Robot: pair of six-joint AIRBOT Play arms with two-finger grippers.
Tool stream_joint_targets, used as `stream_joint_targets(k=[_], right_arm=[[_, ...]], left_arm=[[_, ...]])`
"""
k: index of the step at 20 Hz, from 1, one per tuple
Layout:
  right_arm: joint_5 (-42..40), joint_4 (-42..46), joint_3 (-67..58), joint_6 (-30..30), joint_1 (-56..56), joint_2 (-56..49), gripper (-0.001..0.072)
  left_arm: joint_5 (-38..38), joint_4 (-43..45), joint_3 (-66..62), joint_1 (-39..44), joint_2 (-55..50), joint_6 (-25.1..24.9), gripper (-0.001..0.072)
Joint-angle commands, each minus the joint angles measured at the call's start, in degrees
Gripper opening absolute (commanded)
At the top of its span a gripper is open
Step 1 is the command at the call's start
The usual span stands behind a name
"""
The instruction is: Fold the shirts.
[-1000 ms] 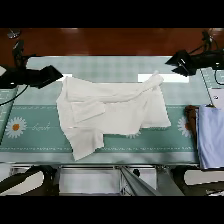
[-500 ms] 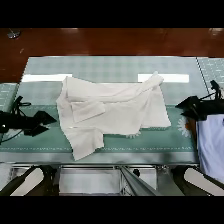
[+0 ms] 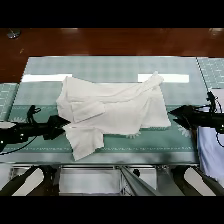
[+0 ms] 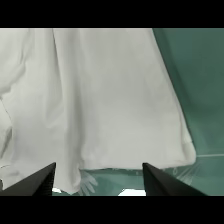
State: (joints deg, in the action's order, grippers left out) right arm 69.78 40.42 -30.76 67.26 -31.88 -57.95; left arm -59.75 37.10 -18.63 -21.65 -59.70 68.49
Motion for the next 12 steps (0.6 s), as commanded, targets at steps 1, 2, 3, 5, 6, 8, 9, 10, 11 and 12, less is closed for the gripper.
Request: stream_joint_targets(k=[1, 2, 3, 5, 6, 8, 9, 10, 11, 12], right_arm=[[-1.66, 1.42, 0.48, 0.33, -0.11, 0.5, 0.0619], [-1.9, 3.58, 0.35, 1.75, -0.11, 0.5, 0.0619], [-1.88, 6.03, 0.35, 3.08, -0.11, 0.5, 0.0619], [-1.44, 12.35, 0.44, 6.36, -0.09, 0.48, 0.062], [-1.27, 15.17, 0.74, 8.48, -0.09, 0.48, 0.0619], [-1.51, 16.02, 2.23, 9.94, -0.07, 0.35, 0.062], [-1.75, 15.61, 2.62, 10.08, 0.46, -0.26, 0.062], [-2.58, 15.3, 2.62, 10.03, 1.62, -1.31, 0.0619], [-3.65, 14.32, 2.6, 9.66, 3.19, -2.71, 0.062], [-4.96, 12.44, 2.6, 8.9, 4.72, -4.31, 0.0619]], left_arm=[[7.41, -4.52, 0.94, 9.42, -1.6, -3.63, 0.0618], [7.06, -4.61, 0.57, 10.58, -2.16, -5.42, 0.0116], [6.36, -4.83, 0.17, 10.84, -2.16, -6.8, 0.0034], [4.46, -4.59, -1.01, 10.34, -2.03, -7.43, 0.0034], [3.72, -4.66, -1.46, 10.19, -1.99, -7.74, 0.0034], [3.63, -4.68, -1.77, 10.25, -2.01, -7.82, 0.0035], [3.63, -4.66, -1.75, 10.25, -2.01, -7.82, 0.0034], [3.63, -4.68, -1.75, 10.25, -2.01, -7.8, 0.0034], [3.63, -4.68, -1.75, 10.25, -2.01, -7.8, 0.0035], [3.61, -4.68, -1.75, 10.25, -2.01, -7.82, 0.0035]])
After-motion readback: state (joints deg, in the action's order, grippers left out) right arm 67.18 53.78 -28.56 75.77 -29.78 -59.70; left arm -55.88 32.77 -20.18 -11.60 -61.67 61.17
